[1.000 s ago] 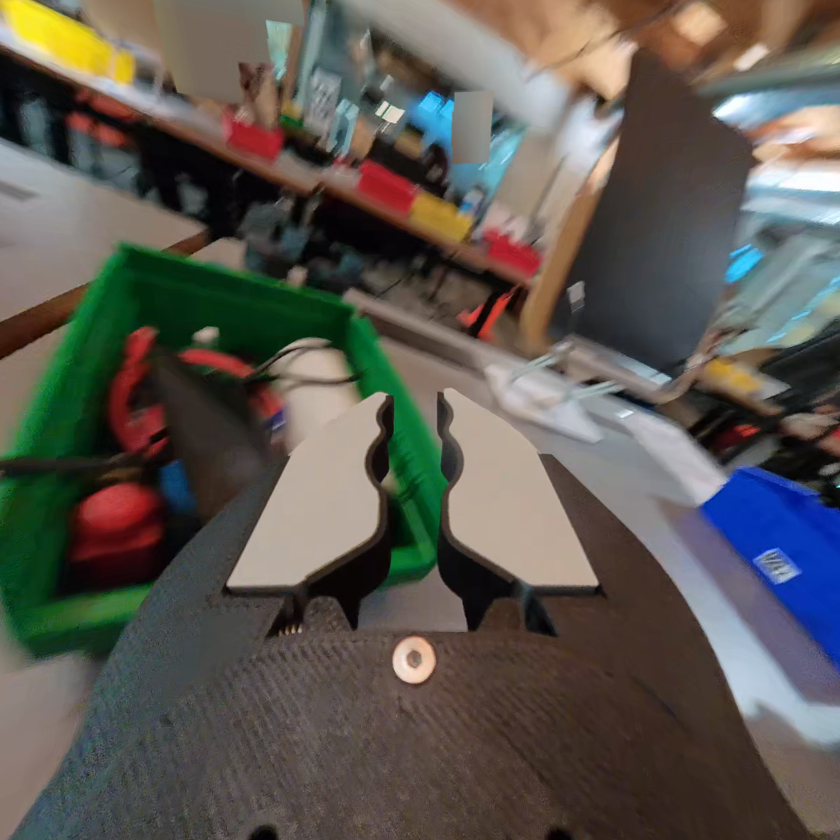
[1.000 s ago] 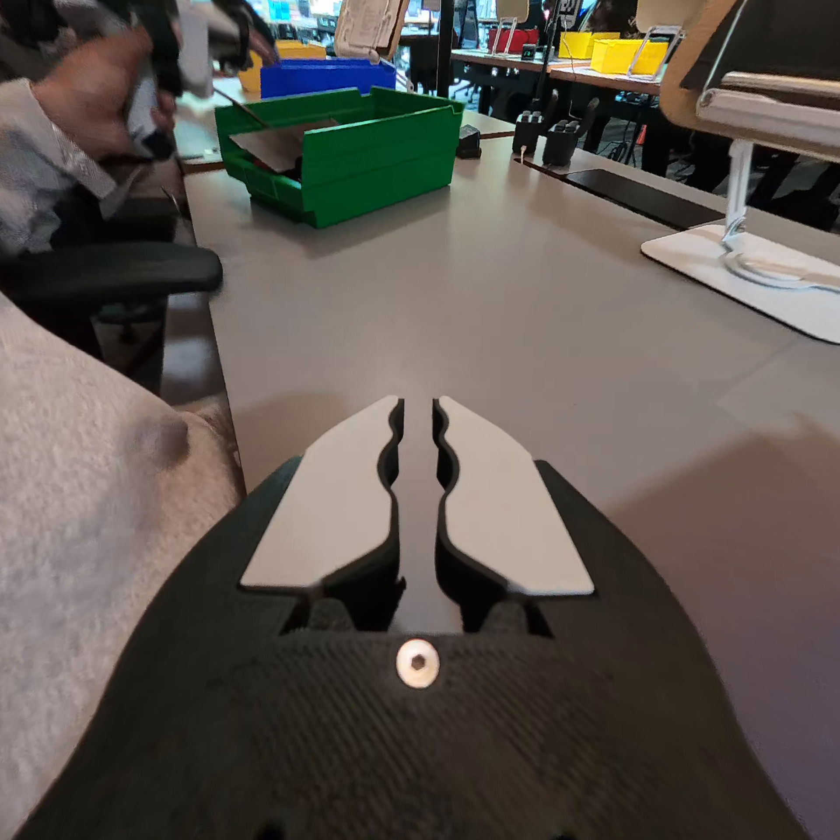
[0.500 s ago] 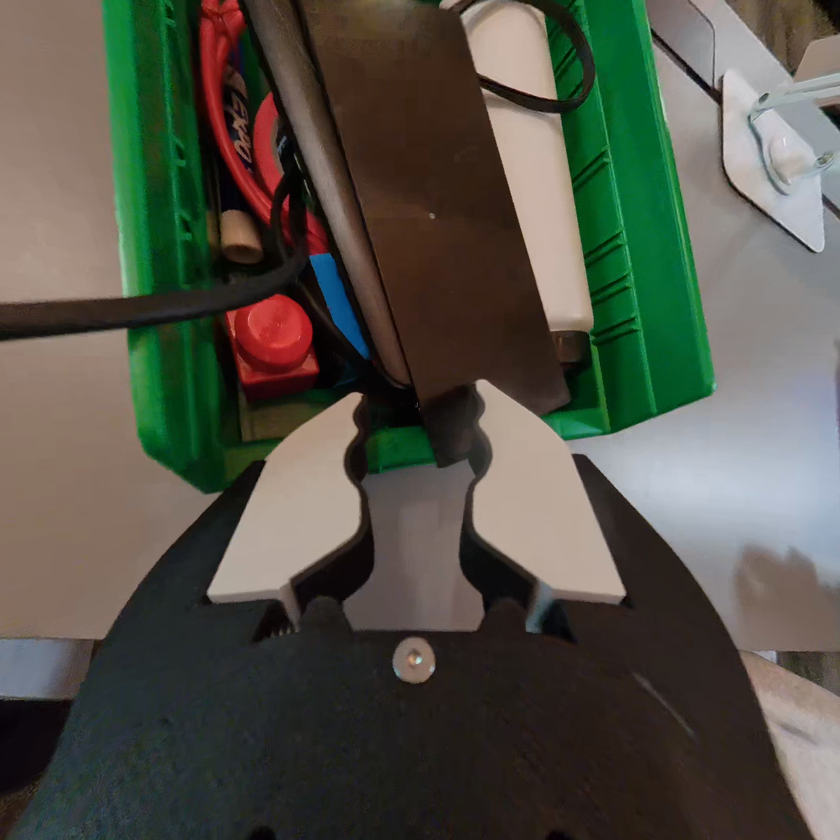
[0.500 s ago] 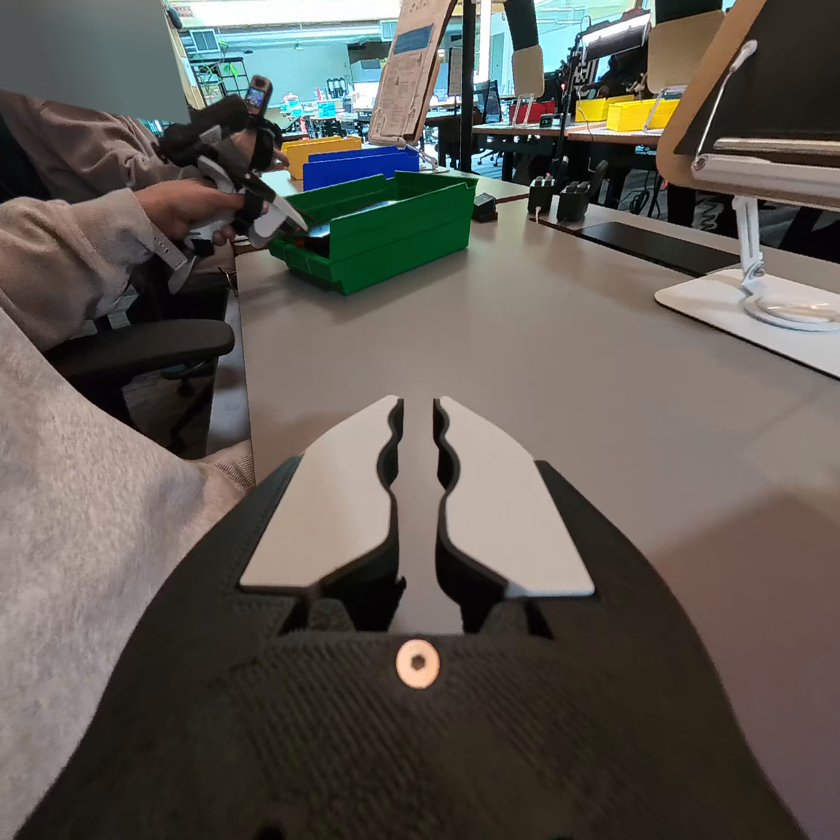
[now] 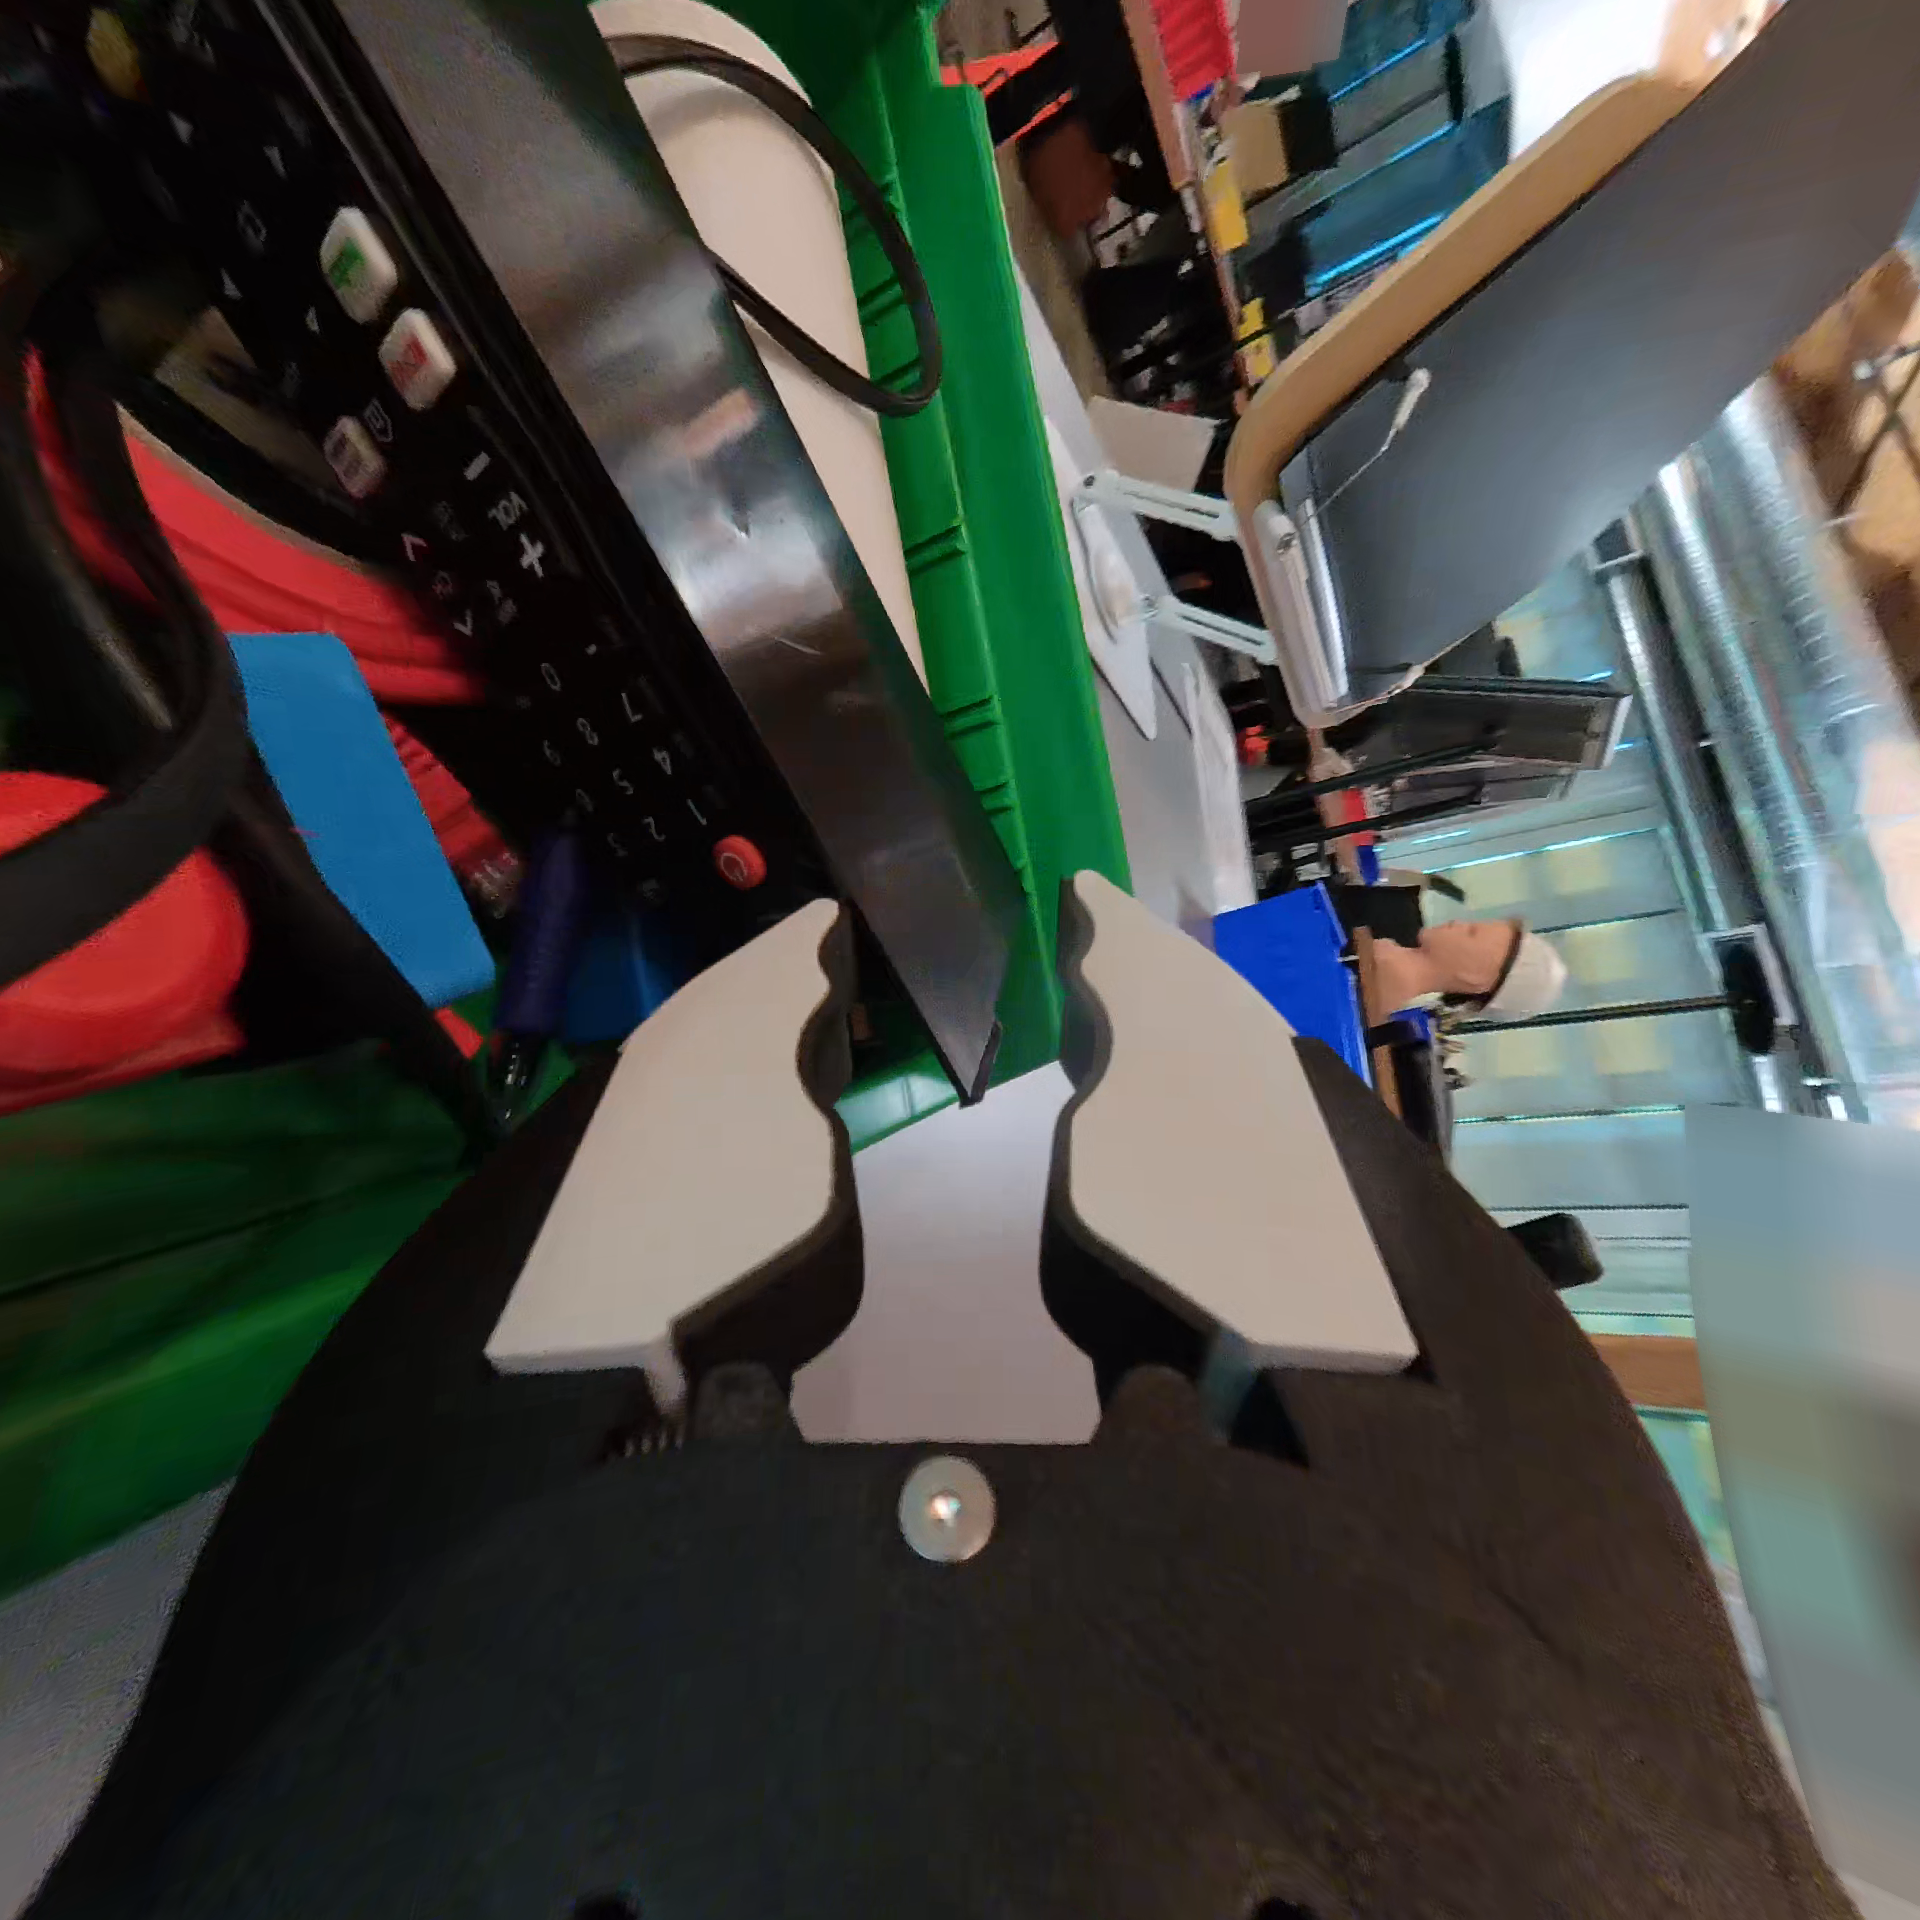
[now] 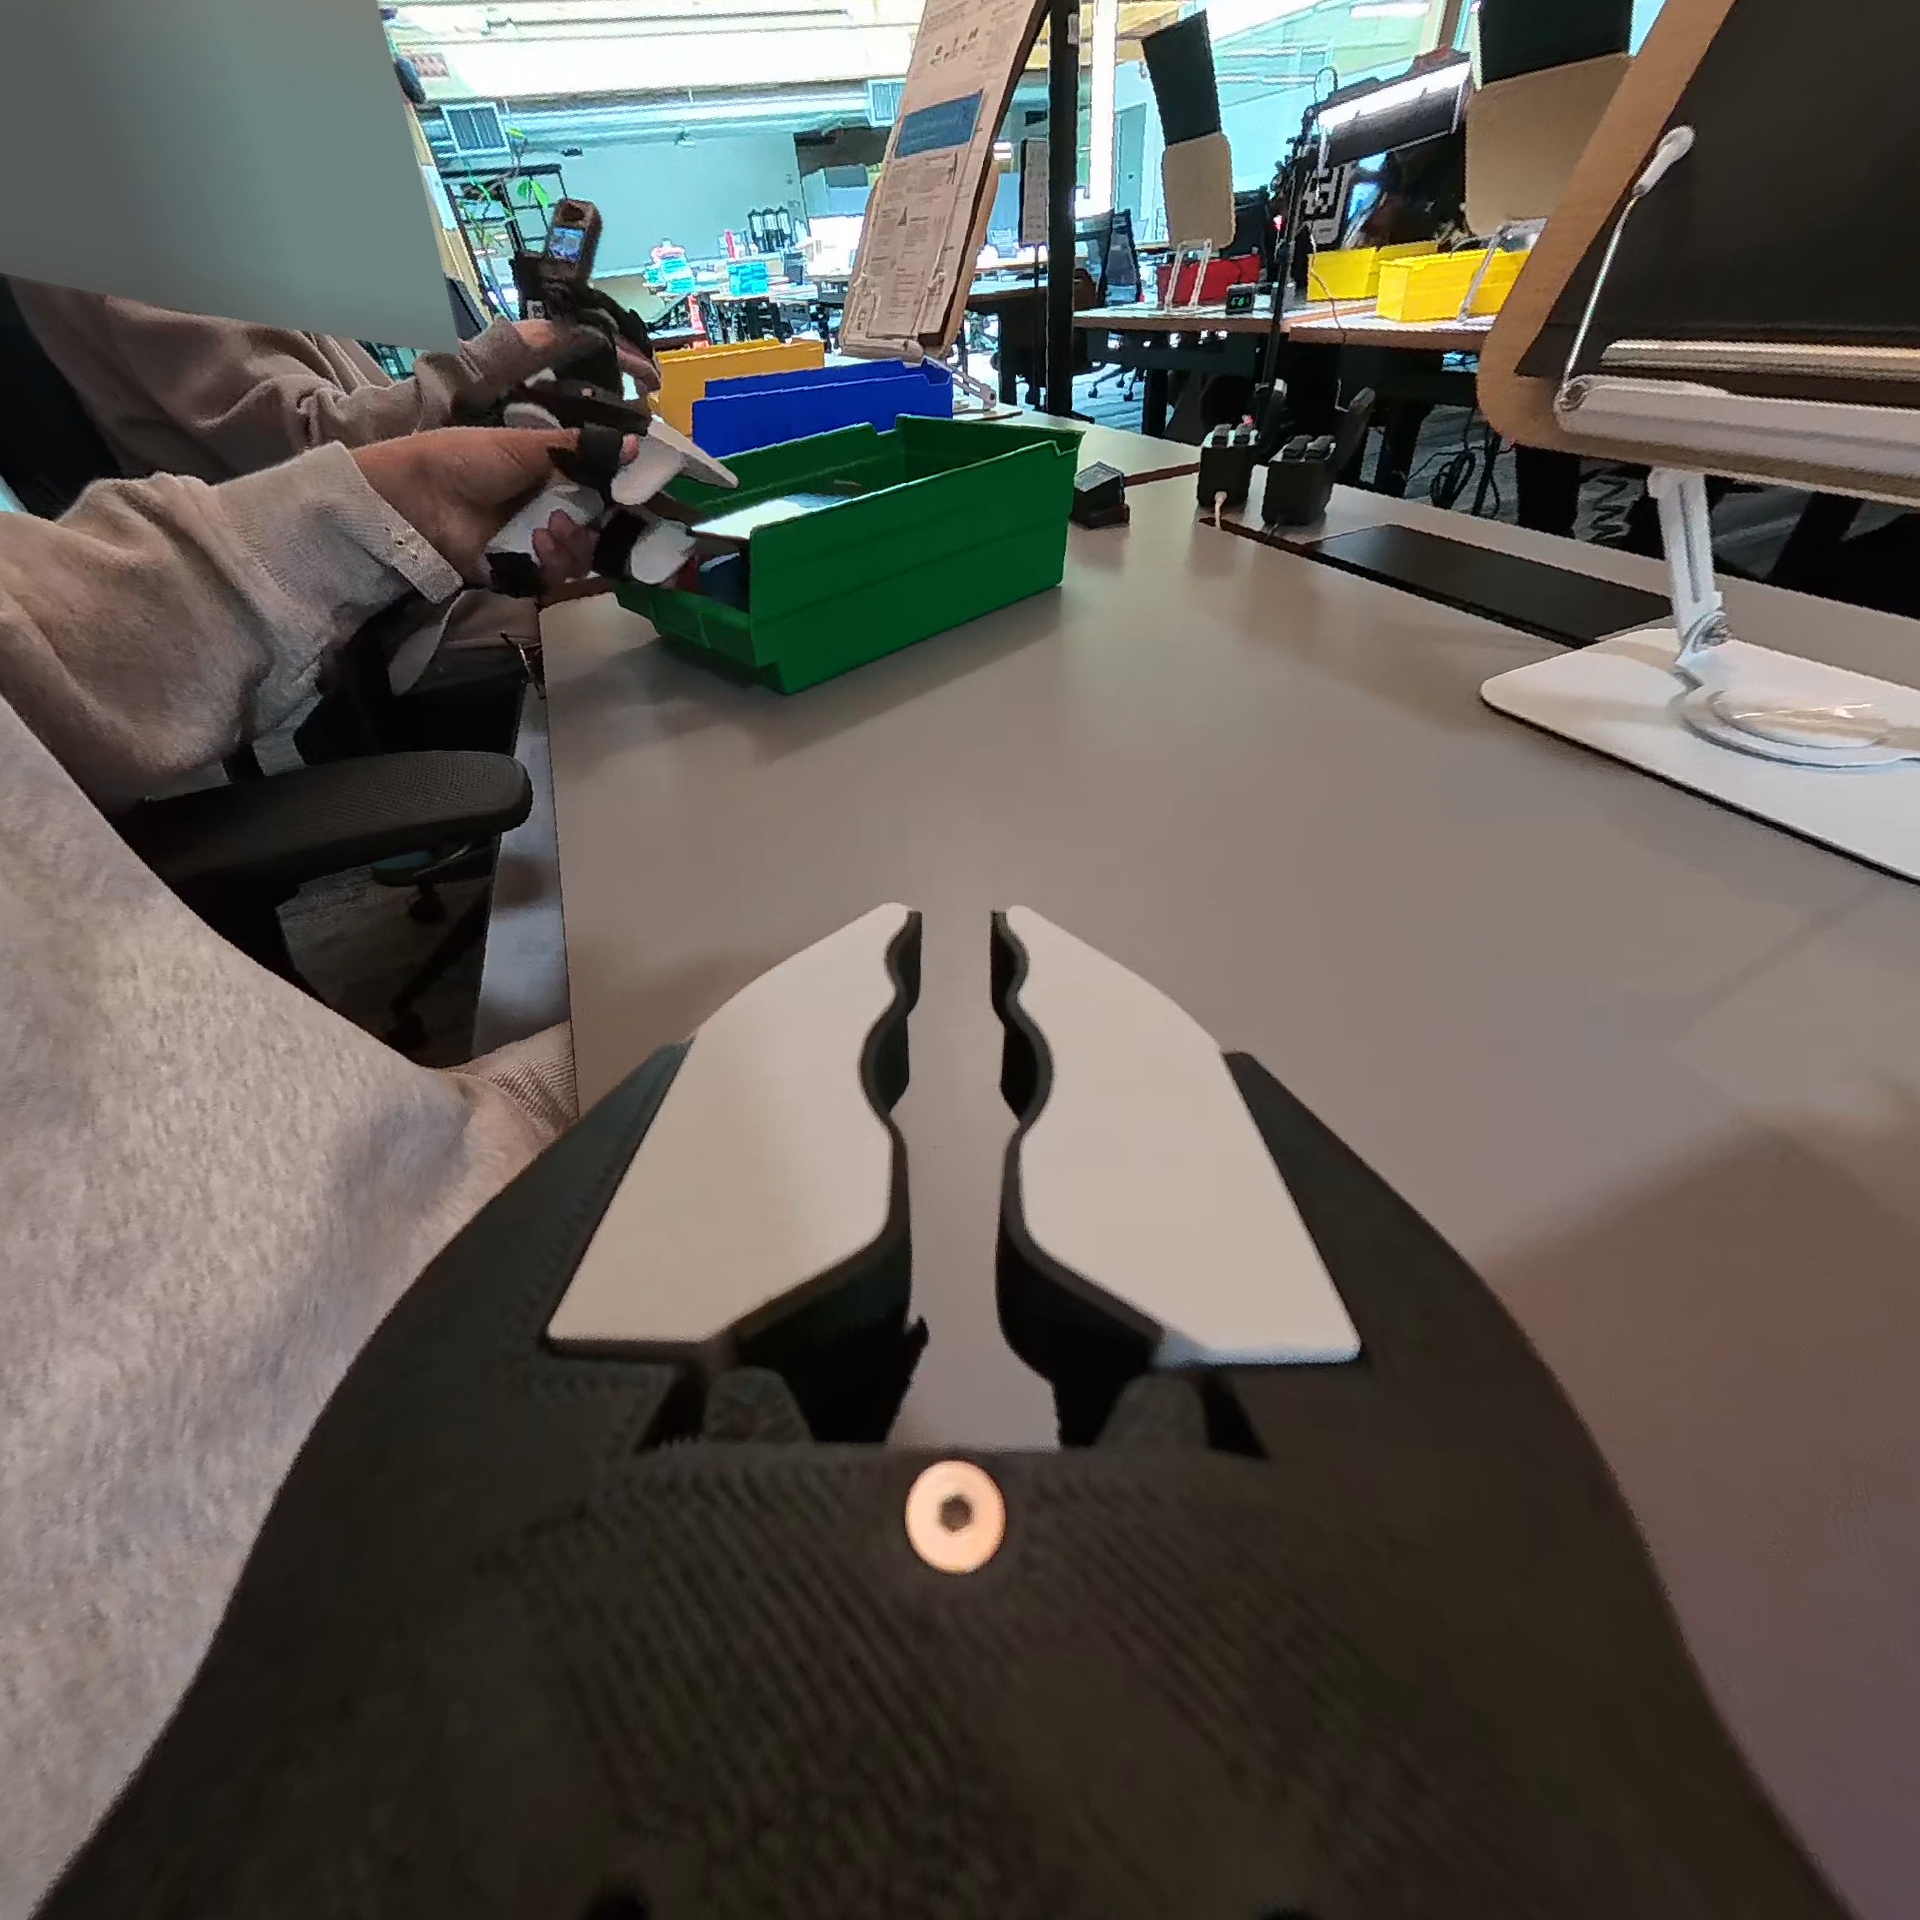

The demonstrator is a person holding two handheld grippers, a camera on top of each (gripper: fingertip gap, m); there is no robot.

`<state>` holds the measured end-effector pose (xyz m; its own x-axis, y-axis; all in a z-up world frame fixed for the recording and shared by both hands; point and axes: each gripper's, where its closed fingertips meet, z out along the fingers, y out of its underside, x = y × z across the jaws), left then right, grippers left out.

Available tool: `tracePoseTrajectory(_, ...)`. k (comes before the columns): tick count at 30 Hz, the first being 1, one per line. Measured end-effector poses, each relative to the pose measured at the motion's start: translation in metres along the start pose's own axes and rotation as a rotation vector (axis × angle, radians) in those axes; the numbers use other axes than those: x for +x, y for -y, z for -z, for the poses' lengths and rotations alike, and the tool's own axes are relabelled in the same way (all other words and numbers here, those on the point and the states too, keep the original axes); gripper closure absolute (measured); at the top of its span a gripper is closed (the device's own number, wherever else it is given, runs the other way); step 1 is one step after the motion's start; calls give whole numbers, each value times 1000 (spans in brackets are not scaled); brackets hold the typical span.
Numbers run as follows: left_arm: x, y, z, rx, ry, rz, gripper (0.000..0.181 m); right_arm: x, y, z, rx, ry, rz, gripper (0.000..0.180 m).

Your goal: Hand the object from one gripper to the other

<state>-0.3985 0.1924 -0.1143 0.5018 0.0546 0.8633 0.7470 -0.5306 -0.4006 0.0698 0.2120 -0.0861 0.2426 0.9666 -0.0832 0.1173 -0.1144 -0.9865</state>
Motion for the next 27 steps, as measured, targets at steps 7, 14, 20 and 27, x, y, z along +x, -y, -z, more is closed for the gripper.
tracePoseTrajectory(7,1,0,-7,12,1,-45,170,-1,-1,-1,-6,5,-2,167)
tracePoseTrajectory(14,44,24,7,215,-47,-267,178,1,-1,-1,-6,-4,-4,167)
tracePoseTrajectory(20,121,13,11,315,-176,-523,179,0,-7,-5,-24,6,-10,167)
tracePoseTrajectory(27,210,-76,-54,171,-499,-715,179,-6,0,-13,10,29,-66,162)
